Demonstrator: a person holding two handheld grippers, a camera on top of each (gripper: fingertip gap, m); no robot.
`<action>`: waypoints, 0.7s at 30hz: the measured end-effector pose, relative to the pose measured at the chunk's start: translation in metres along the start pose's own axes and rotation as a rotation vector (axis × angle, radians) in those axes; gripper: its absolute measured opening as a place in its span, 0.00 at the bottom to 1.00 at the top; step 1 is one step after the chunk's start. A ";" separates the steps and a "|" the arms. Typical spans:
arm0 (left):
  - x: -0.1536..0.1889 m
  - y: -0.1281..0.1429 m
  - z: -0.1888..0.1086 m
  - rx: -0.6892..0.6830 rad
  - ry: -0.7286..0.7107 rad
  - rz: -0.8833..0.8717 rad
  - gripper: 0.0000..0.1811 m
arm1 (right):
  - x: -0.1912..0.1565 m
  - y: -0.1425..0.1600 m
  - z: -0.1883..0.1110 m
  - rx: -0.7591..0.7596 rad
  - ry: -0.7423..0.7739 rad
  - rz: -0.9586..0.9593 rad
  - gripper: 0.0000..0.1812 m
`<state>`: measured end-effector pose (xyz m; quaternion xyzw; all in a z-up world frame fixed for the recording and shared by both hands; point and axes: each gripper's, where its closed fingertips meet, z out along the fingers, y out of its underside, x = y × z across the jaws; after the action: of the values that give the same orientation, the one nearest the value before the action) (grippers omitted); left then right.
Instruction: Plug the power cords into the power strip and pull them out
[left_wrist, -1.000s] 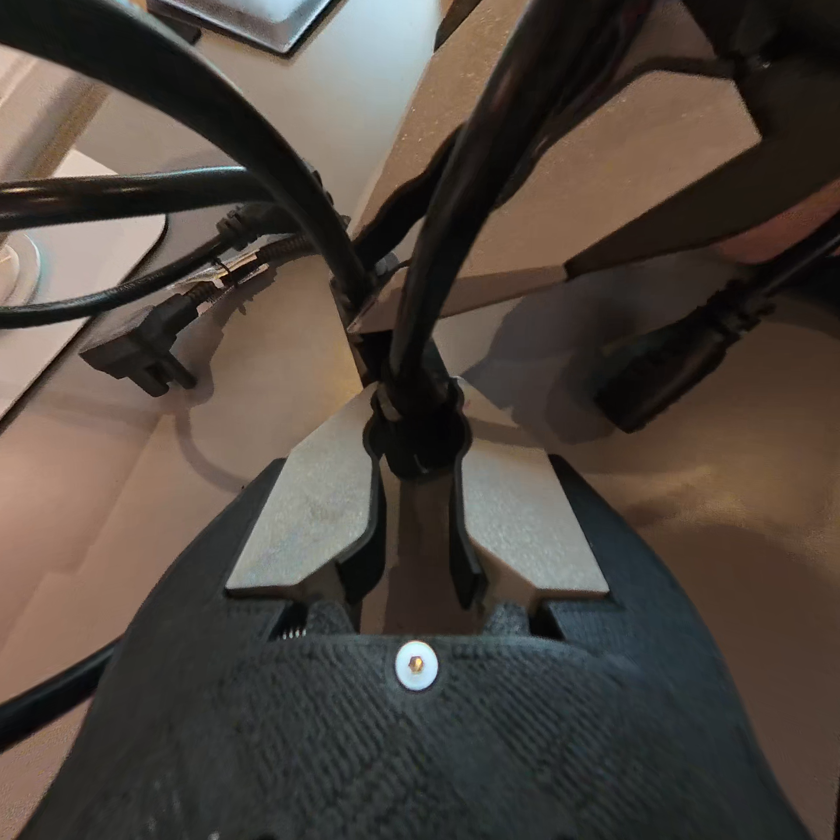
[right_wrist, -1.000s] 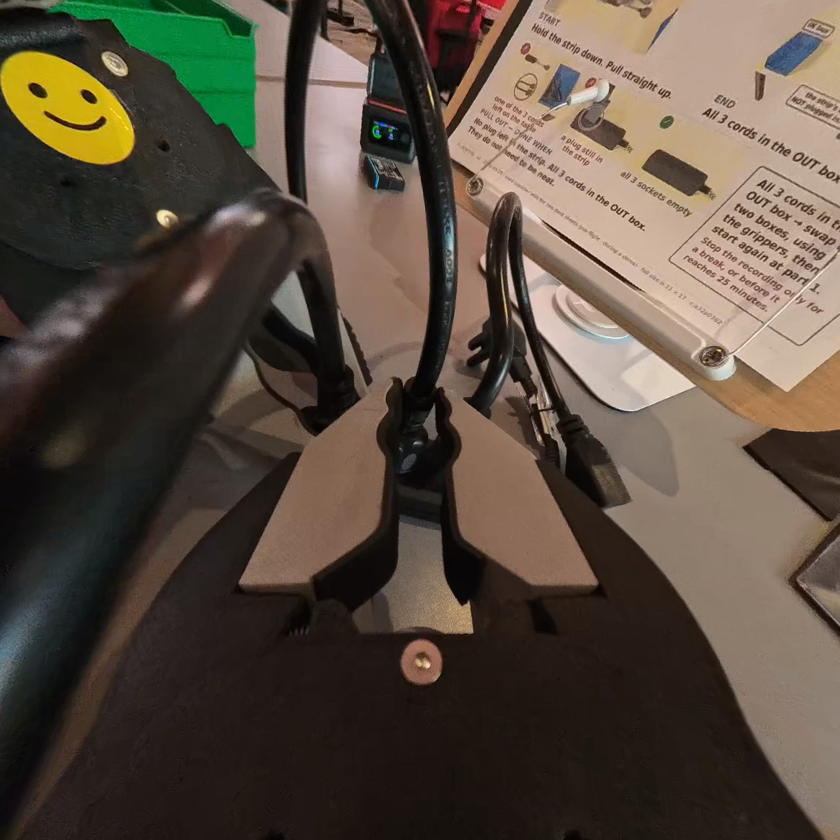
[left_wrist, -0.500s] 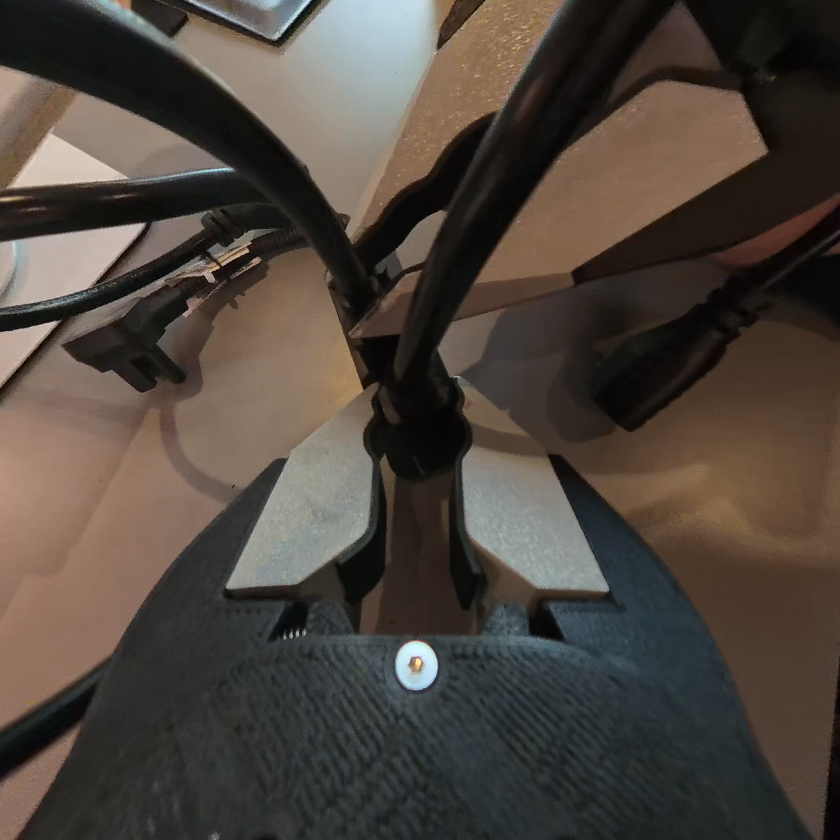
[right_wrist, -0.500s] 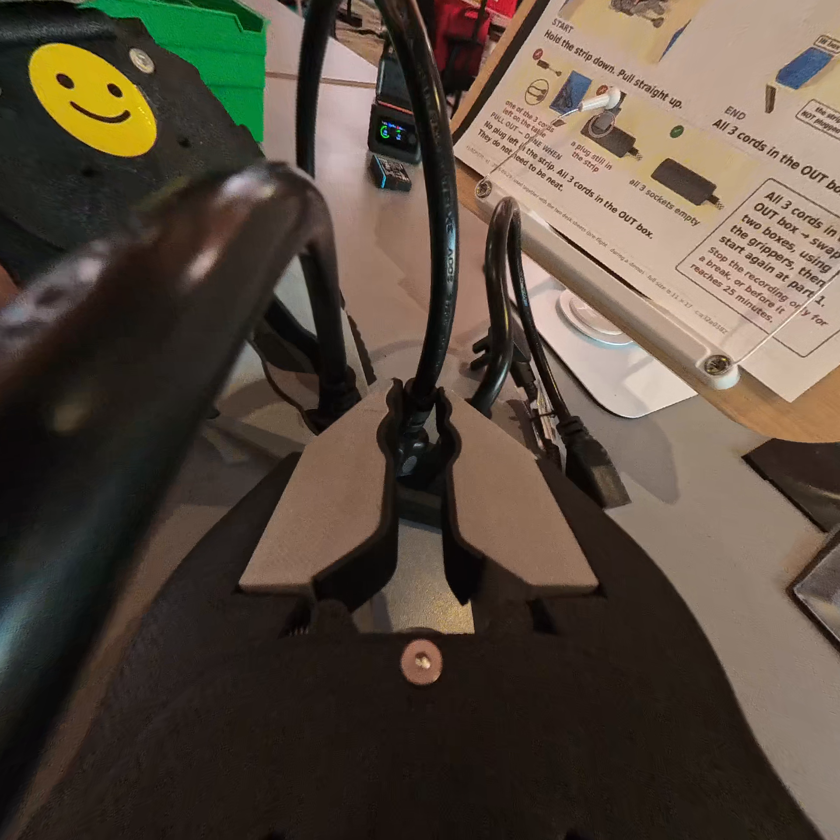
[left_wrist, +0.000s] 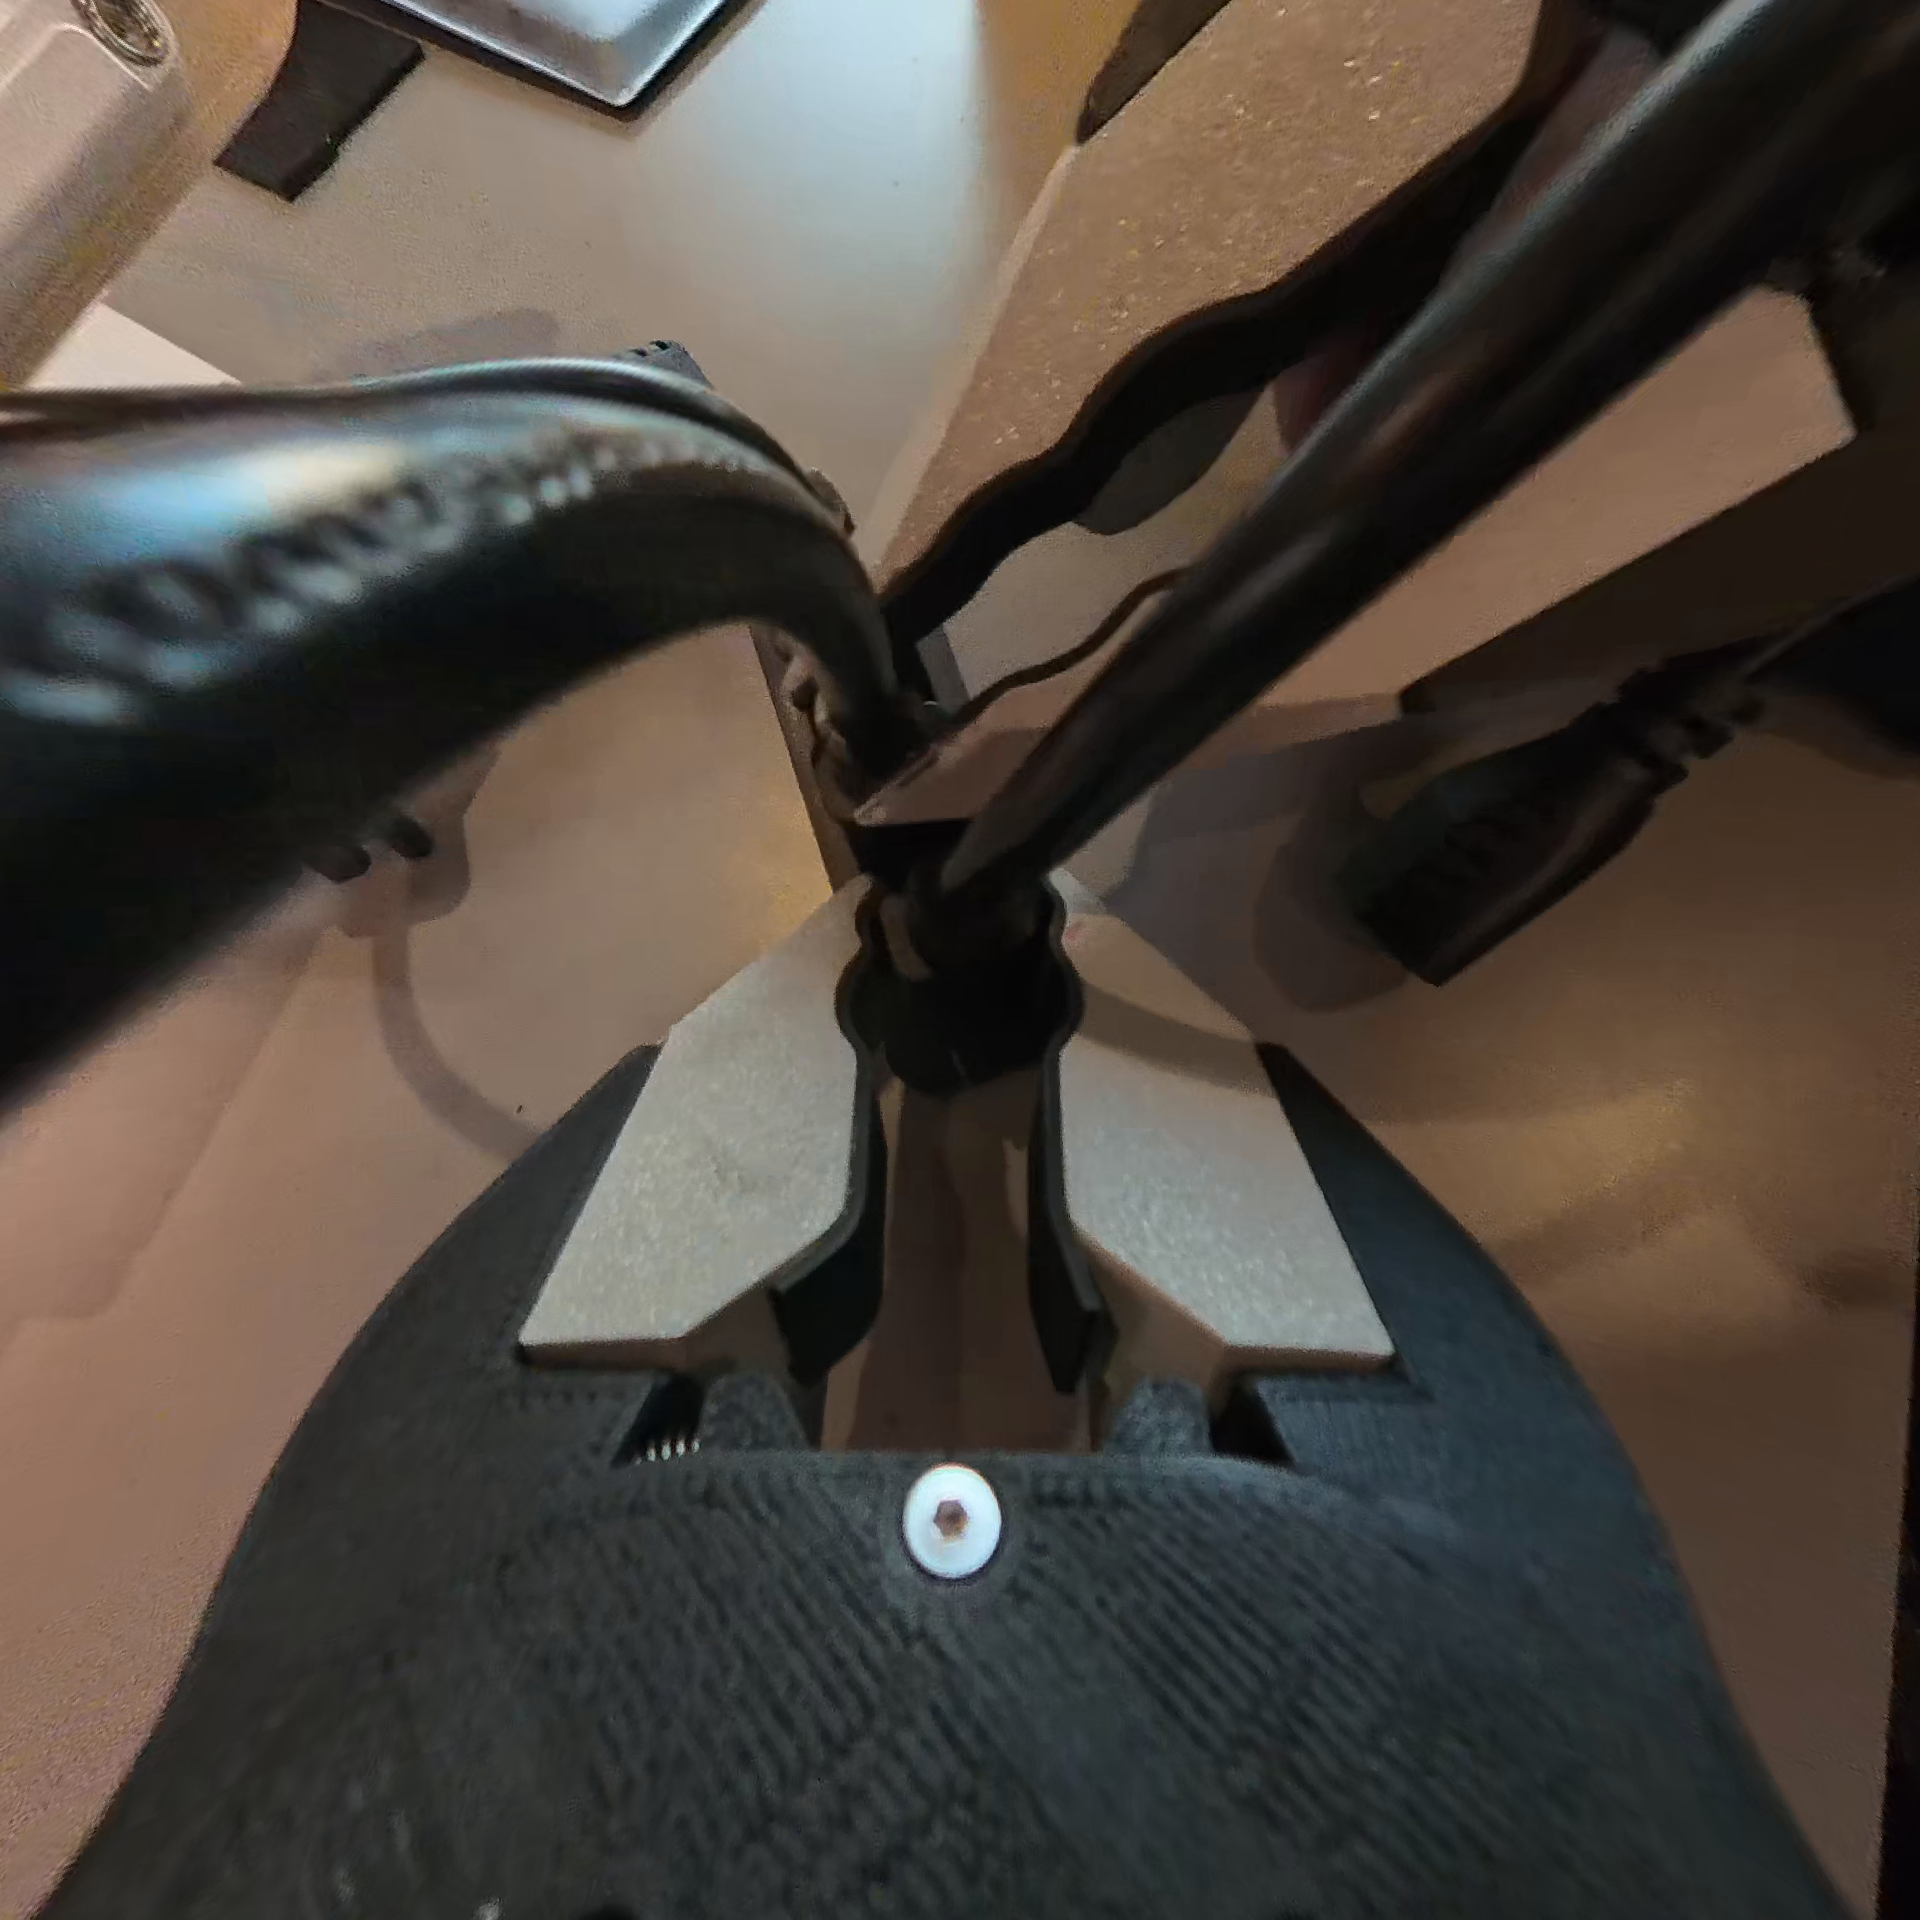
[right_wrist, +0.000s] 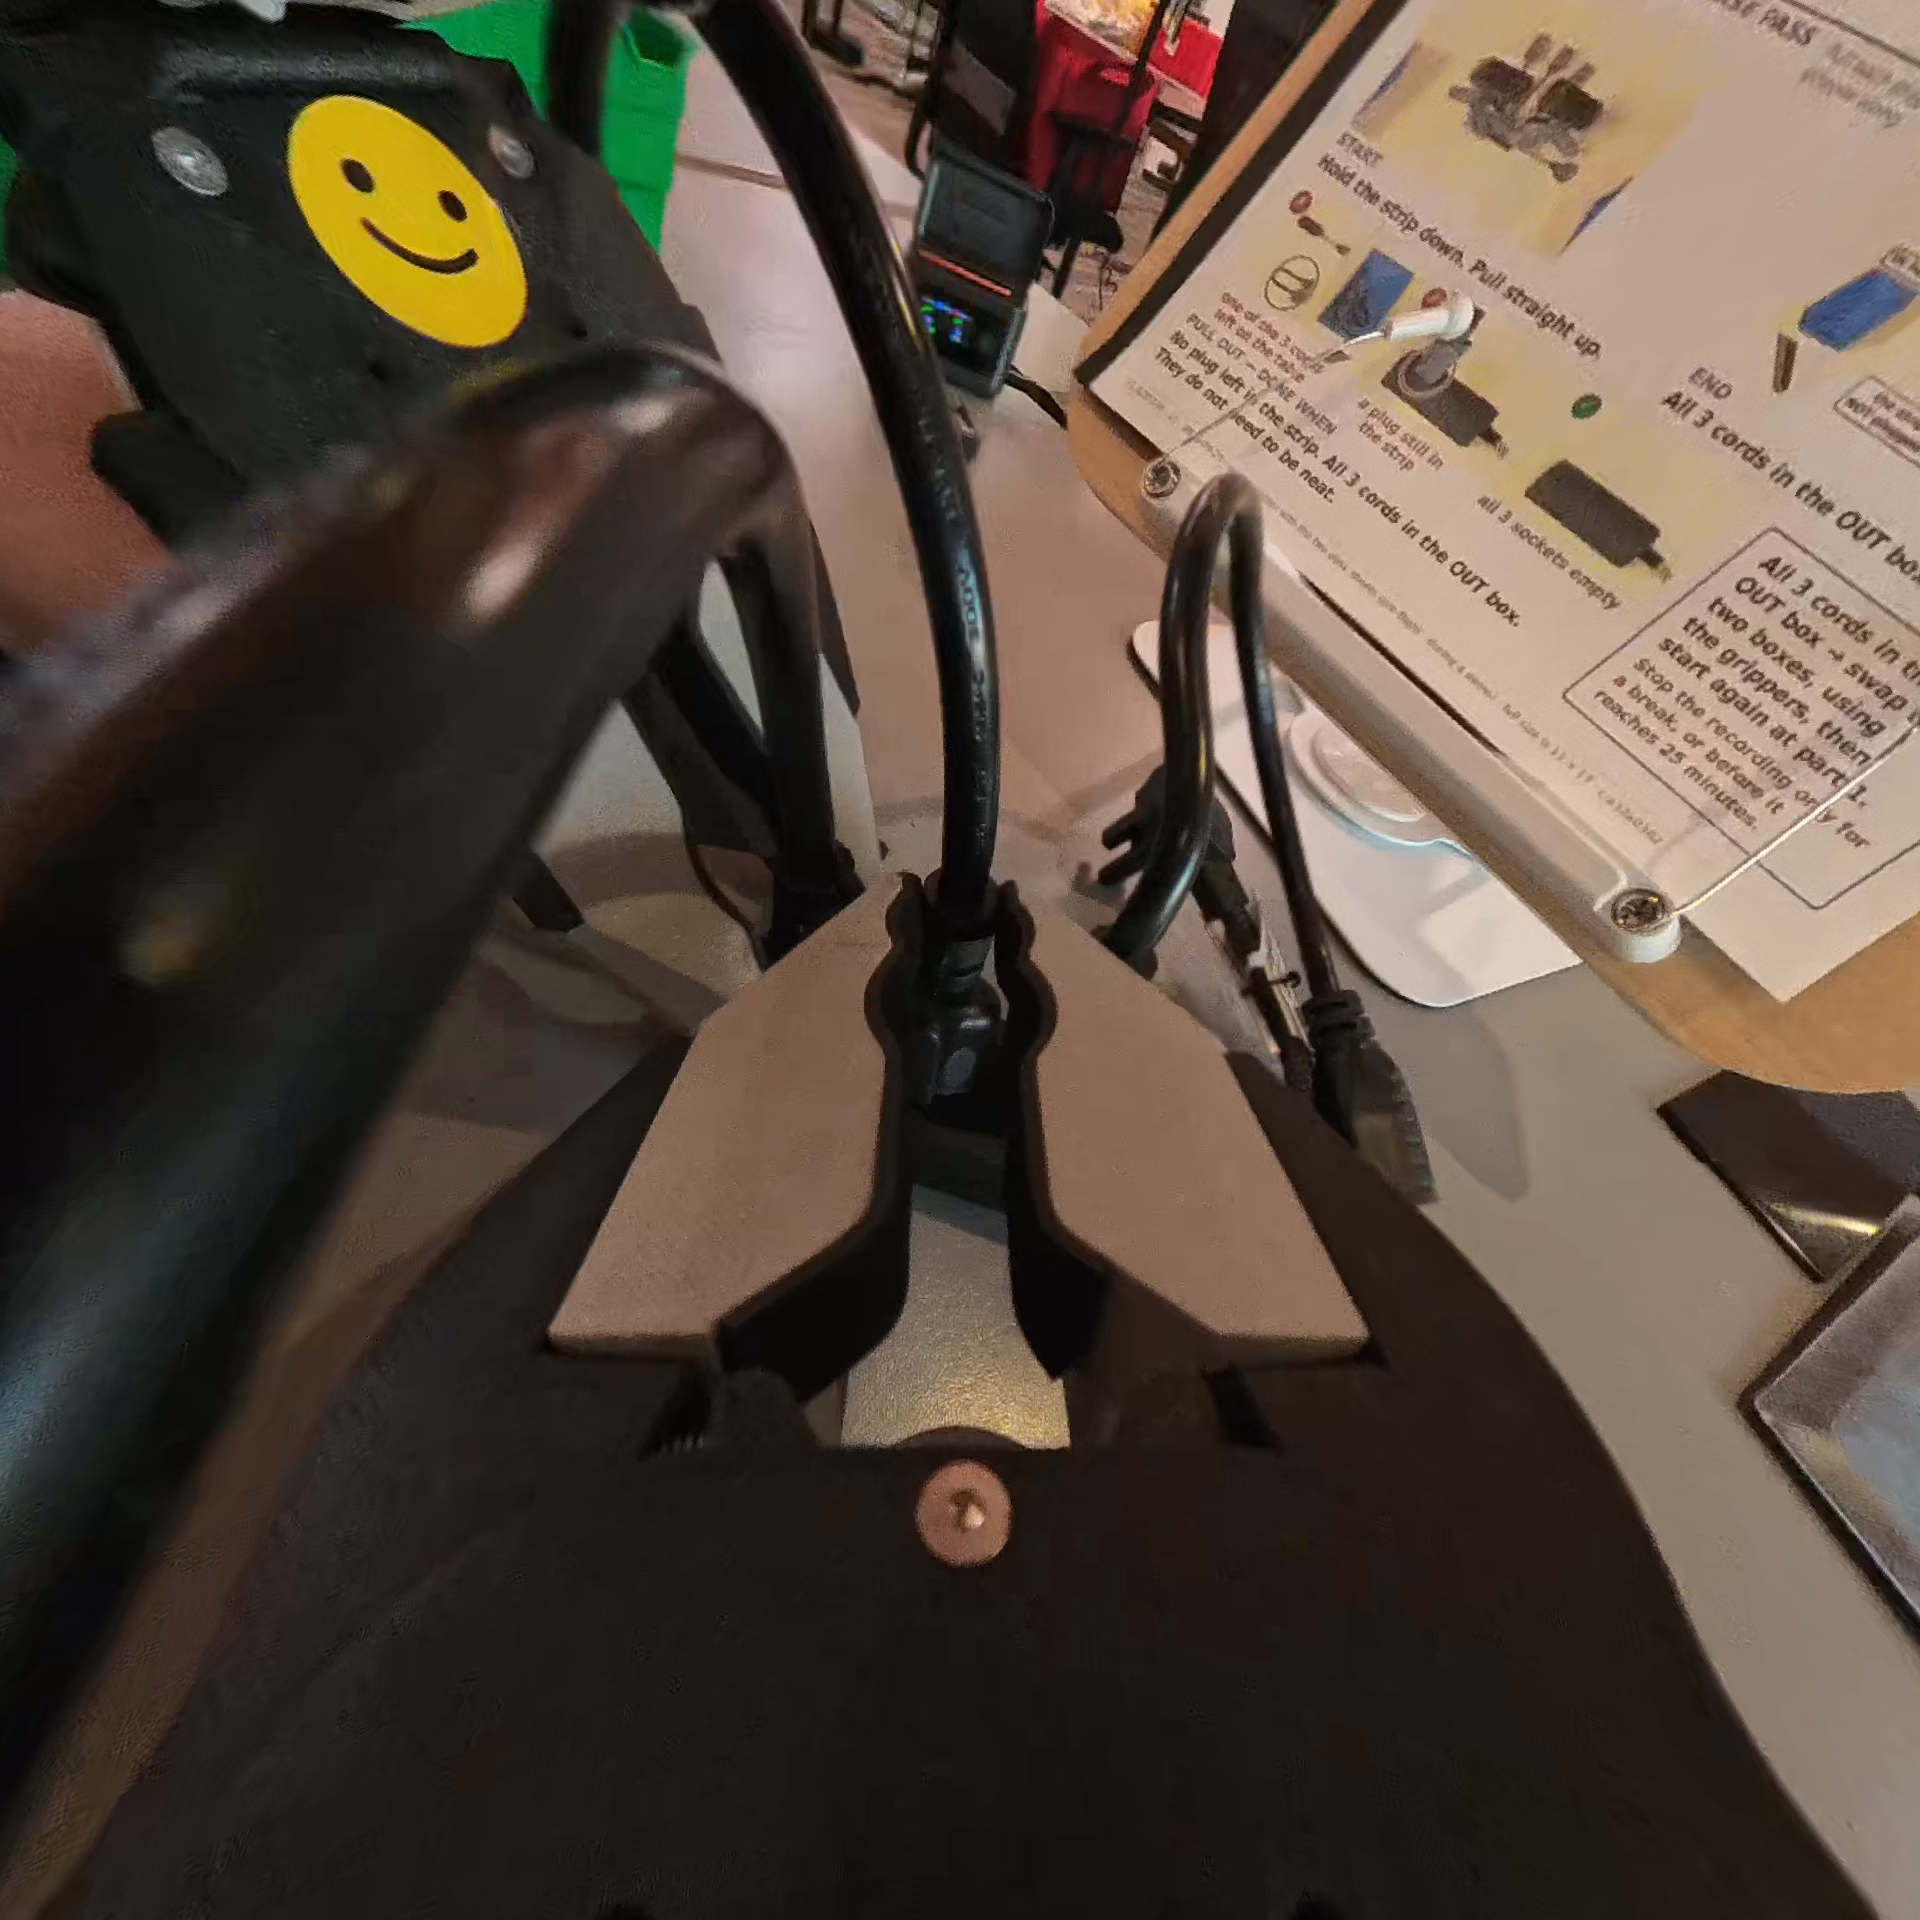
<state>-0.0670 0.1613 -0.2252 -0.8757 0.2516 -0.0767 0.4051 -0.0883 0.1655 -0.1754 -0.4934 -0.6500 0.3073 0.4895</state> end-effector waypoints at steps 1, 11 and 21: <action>0.000 0.000 0.000 -0.002 -0.005 -0.002 0.13 | 0.001 0.001 0.001 -0.001 -0.002 0.005 0.06; -0.001 0.000 -0.001 0.022 0.003 -0.002 0.13 | 0.000 -0.001 0.001 0.008 0.006 0.052 0.06; -0.002 0.000 0.000 0.013 0.019 -0.034 0.13 | 0.003 0.001 0.003 0.011 0.021 0.107 0.06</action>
<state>-0.0688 0.1621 -0.2251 -0.8764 0.2401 -0.0934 0.4068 -0.0908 0.1691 -0.1764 -0.5278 -0.6160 0.3314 0.4818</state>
